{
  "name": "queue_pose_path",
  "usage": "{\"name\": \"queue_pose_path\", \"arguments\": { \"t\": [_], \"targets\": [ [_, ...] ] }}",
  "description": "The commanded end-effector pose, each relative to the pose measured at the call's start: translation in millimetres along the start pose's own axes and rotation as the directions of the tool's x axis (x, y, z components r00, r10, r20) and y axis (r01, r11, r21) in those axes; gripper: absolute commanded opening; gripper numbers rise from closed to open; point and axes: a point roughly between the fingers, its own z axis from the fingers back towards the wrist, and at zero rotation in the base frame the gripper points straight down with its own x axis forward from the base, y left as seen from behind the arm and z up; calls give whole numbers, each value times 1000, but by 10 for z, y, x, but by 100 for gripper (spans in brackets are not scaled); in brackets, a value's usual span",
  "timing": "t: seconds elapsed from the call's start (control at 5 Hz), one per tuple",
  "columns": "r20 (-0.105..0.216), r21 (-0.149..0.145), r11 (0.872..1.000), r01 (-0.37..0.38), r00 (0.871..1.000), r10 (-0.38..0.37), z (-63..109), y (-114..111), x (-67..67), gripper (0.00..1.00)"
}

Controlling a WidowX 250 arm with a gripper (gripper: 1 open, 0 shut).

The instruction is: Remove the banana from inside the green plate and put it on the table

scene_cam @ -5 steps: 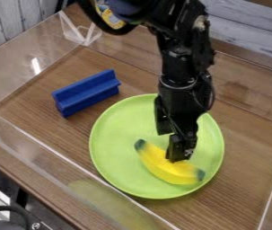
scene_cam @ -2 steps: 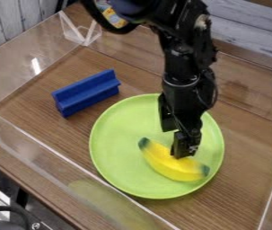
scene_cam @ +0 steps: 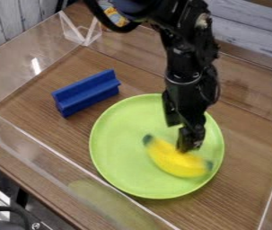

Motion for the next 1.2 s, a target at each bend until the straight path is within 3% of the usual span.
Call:
{"name": "queue_pose_path", "arguments": {
  "t": [0.0, 0.2, 1.0],
  "targets": [
    [-21, -7, 1000, 2, 1000, -2, 24, 1, -67, 100],
    [-28, -6, 1000, 4, 1000, -4, 74, 9, -70, 0],
    [-3, -5, 994, -106, 994, 106, 141, -58, -208, 0]
  ]
}}
